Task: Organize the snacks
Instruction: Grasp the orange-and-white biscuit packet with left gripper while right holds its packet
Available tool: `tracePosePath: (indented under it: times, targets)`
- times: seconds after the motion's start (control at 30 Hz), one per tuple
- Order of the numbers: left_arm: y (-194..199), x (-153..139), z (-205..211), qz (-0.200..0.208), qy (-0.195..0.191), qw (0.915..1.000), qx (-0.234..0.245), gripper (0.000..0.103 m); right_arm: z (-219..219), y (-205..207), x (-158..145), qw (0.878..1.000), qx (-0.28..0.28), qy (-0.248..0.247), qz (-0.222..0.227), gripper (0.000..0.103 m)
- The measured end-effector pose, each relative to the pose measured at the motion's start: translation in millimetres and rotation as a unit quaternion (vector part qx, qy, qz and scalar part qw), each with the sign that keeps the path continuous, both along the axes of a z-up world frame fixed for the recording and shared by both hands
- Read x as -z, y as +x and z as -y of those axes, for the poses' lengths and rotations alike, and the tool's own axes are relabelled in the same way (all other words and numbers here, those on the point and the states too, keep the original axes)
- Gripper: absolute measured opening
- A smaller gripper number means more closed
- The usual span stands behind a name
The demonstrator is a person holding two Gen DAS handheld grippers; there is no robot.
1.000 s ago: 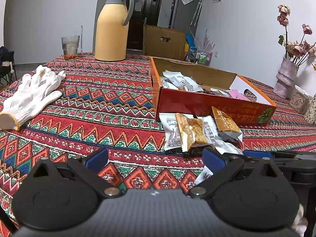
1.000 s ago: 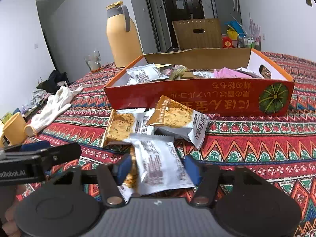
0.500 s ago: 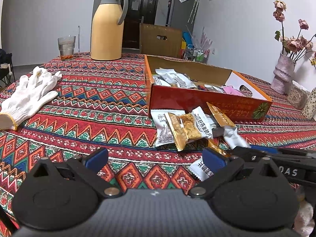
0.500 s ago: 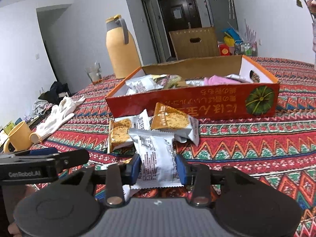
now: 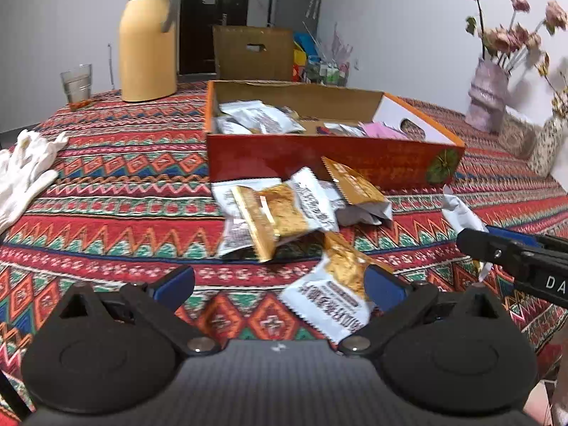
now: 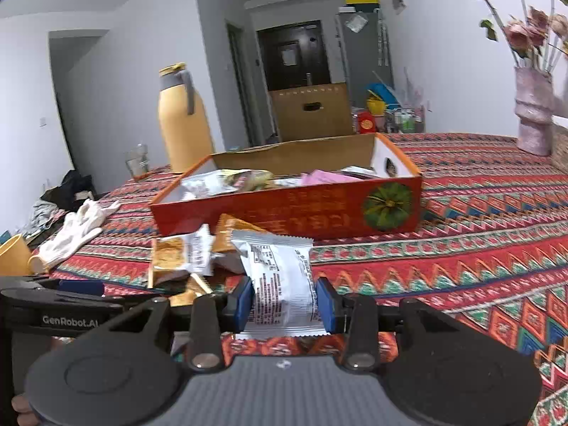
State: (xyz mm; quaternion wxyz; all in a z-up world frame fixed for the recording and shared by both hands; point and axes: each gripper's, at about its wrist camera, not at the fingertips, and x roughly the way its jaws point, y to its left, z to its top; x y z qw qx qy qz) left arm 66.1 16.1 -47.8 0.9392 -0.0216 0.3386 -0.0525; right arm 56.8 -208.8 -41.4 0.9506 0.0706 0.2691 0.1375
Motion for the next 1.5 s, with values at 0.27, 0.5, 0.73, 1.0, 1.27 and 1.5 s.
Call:
tracePosePath:
  times: [0.27,0.5,0.73,1.0,1.27,1.5]
  targets:
    - [13,10,29,-0.019,0.031,0.9989,0.029,0.103,15,-2,7,1.000,0.010,0.005,-0.005,0.038]
    - [22,18,44,-0.039,0.058,0.9967,0.041,0.103,22,-1,13,1.000,0.011,0.014,-0.010,0.038]
    - [30,21,44,-0.053,0.048,0.9967,0.039,0.103,28,0,17,1.000,0.012,0.022,-0.014,0.038]
    - [33,20,45,-0.060,0.047,0.9967,0.027,0.103,32,0,19,0.999,0.011,0.030,-0.015,0.038]
    - [32,21,46,-0.058,0.048,0.9970,0.019,0.103,33,-1,19,0.999,0.011,0.036,-0.014,0.038]
    - [26,21,49,-0.052,0.052,0.9972,0.017,0.102,34,-3,18,0.999,0.009,0.039,-0.011,0.038]
